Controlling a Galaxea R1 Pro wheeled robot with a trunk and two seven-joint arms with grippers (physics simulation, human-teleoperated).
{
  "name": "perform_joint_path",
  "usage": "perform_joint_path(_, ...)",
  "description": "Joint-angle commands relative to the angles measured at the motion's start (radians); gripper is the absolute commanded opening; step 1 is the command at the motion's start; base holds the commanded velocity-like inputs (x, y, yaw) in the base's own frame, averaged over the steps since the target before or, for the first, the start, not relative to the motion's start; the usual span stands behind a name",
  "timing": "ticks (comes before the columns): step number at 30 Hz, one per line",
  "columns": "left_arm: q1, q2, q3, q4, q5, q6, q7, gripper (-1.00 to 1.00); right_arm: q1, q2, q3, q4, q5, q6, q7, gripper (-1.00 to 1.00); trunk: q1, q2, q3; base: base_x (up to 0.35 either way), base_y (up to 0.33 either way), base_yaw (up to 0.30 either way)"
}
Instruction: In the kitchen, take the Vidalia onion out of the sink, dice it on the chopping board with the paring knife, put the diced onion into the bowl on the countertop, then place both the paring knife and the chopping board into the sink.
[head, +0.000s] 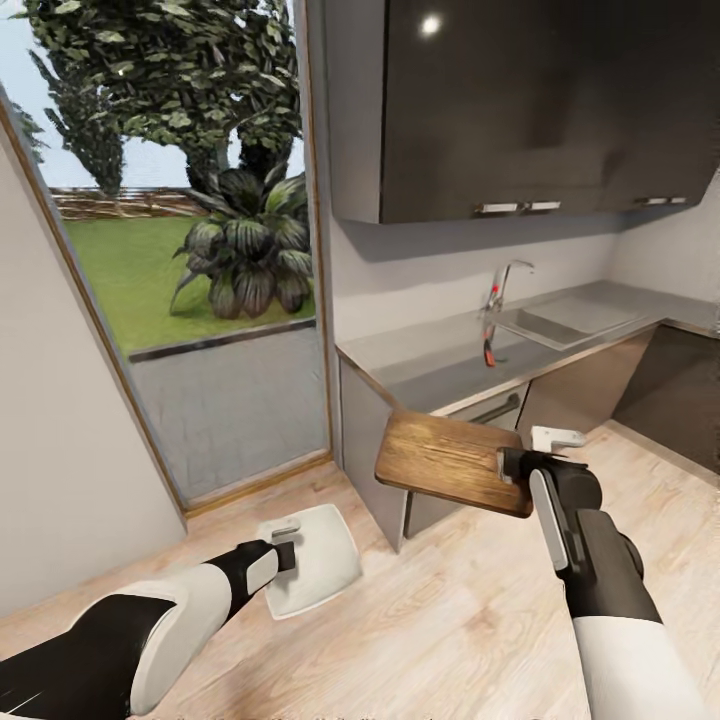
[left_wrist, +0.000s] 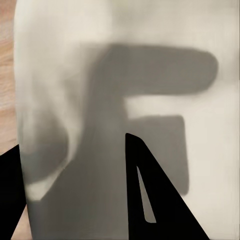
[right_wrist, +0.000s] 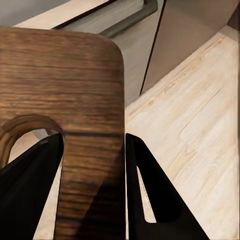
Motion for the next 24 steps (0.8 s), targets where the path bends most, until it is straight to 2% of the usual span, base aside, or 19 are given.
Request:
perform_joint_path(1, -0.002, -0.001, -0.007, 0.002, 0.007, 0.002, 0.003, -1.0, -0.001, 0.0, 0.002, -0.001, -0.005, 0.004, -0.004, -1.0, 0.0, -0.002, -0.001, -0.154, -0.313, 0.0)
perform_joint_path(7, -0.002, -0.001, -0.007, 0.002, 0.006, 0.002, 0.003, -1.0, -0.001, 0.001, 0.005, -0.001, -0.005, 0.004, -0.004, -1.0, 0.0, -0.002, 0.0, -0.156, -0.313, 0.086)
perform_joint_path(24, -0.001, -0.001, -0.007, 0.002, 0.007, 0.002, 0.003, -1.0, -0.001, 0.001, 0.005, 0.0, -0.004, 0.004, -0.004, -1.0, 0.0, -0.002, 0.0, -0.178, -0.303, 0.271)
